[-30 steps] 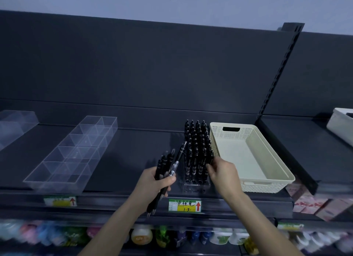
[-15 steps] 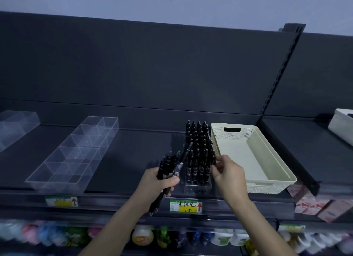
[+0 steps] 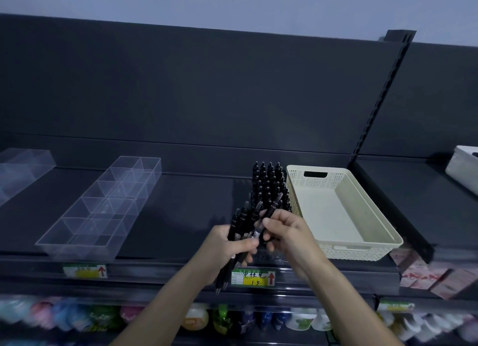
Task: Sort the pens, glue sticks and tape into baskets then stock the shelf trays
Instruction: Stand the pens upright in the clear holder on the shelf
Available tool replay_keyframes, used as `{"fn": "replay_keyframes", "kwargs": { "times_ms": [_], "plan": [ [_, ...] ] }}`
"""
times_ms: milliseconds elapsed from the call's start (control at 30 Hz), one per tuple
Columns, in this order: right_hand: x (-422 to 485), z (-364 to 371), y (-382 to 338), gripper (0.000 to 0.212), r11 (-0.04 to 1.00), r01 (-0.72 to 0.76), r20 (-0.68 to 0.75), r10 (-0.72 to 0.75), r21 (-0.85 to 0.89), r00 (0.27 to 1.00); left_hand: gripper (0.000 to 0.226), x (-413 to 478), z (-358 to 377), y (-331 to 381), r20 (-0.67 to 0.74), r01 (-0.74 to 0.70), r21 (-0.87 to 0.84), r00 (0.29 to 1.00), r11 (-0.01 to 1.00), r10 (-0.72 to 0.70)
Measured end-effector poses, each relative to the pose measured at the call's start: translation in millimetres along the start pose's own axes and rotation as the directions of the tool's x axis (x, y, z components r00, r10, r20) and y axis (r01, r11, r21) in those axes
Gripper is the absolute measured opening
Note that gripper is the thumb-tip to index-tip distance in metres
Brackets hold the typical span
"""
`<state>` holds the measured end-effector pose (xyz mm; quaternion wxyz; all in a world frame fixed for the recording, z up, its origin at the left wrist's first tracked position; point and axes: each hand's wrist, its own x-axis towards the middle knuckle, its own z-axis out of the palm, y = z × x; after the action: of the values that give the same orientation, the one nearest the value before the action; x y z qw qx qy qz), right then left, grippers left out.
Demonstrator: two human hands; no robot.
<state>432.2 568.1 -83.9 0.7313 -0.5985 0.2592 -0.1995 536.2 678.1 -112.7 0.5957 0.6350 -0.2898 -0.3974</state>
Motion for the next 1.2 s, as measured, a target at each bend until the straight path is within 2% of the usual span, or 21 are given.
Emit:
{"fn": "replay_keyframes", "kwargs": {
  "times_ms": [133, 233, 300, 400, 533, 667, 900, 1000, 1200],
  "plan": [
    [3.0, -2.0, 1.1, 0.023, 0.997, 0.063, -0.132, -0.069, -0.048, 0.989, 0.007, 1.0, -2.5, 1.1, -0.087, 0.044, -0.097, 0.995, 0.994, -0.052],
    [6.3, -9.3, 1.9, 0.023, 0.96, 0.183, -0.263, -0.237, -0.214, 0.935, 0.017, 2.0, -12.8, -2.6, -0.209, 0.086, 0.015, 0.975, 0.996, -0.081],
    [8.0, -13.6, 4.0, 0.025, 0.899, 0.226, -0.305, -0.35, -0.376, 0.886, 0.027, 1.5, -20.4, -6.2, -0.234, 0.102, 0.1, 0.969, 0.99, -0.076],
    [12.6, -13.9, 13.9, 0.022, 0.782, 0.193, -0.261, -0.413, -0.592, 0.873, 0.033, 0.1, -24.4, -9.0, -0.217, 0.129, 0.095, 0.97, 0.987, -0.106],
    [18.2, -5.3, 26.5, 0.023, 0.61, 0.16, -0.155, -0.431, -0.776, 0.889, 0.029, 1.0, -24.4, -9.9, -0.178, 0.184, 0.07, 0.969, 0.98, -0.169],
    [22.1, 4.4, 36.9, 0.024, 0.459, 0.122, -0.073, -0.384, -0.88, 0.921, 0.008, 2.0, -25.8, -9.2, -0.133, 0.241, -0.134, 0.957, 0.961, -0.259],
    [25.9, 6.7, 50.8, 0.022, 0.501, 0.072, -0.129, -0.355, -0.862, 0.926, 0.008, -5.3, -31.8, -14.7, -0.108, 0.176, 0.033, 0.979, 0.984, -0.171],
    [26.8, 7.1, 51.9, 0.02, 0.531, 0.074, -0.149, -0.365, -0.844, 0.919, 0.009, -7.3, -30.3, -14.3, -0.095, 0.133, 0.055, 0.987, 0.99, -0.128],
    [27.8, 7.5, 56.5, 0.023, 0.51, 0.05, -0.171, -0.377, -0.859, 0.91, 0.012, -9.7, -27.7, -10.9, -0.106, 0.06, 0.087, 0.993, 0.994, -0.051]
  ]
}}
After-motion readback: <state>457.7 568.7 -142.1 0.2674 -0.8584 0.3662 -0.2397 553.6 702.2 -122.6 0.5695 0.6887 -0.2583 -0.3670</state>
